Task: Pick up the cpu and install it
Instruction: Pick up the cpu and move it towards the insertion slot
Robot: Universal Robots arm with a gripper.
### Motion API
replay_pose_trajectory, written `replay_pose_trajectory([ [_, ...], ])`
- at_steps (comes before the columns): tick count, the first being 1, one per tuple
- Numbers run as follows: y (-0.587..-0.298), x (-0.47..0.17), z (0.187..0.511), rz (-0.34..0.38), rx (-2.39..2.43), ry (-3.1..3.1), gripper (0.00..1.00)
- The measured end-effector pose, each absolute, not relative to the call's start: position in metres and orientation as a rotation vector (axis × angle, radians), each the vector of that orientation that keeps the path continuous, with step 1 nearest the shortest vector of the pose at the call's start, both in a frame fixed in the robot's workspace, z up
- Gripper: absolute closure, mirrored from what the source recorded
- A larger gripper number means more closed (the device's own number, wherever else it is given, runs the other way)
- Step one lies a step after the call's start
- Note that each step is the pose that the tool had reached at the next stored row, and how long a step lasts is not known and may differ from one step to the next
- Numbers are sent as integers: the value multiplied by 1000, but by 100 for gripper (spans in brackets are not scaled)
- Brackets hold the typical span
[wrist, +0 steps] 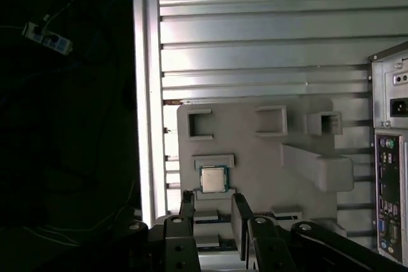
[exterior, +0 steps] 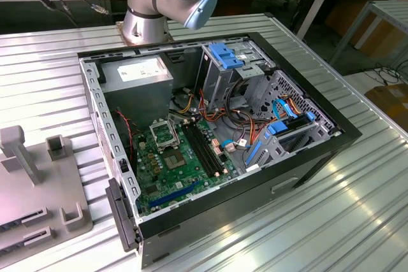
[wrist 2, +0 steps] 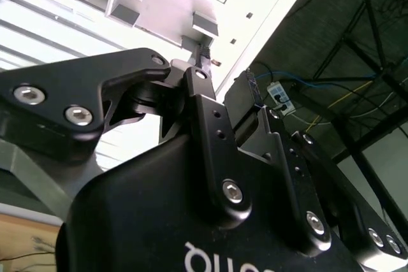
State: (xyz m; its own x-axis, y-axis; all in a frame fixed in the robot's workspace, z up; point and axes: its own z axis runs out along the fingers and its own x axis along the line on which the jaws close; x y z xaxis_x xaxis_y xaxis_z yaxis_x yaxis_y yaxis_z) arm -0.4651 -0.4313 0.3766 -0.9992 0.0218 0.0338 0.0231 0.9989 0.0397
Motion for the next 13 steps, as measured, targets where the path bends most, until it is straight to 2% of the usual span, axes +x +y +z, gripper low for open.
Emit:
replay_pose_trajectory([
  [7, -433, -465, 360, -61, 36, -3106, 63],
  [8, -434, -465, 351, -61, 43, -3105, 55],
  [12, -436, -465, 343, -61, 51, -3103, 54],
  [13, -439, -465, 340, -61, 54, -3102, 48],
])
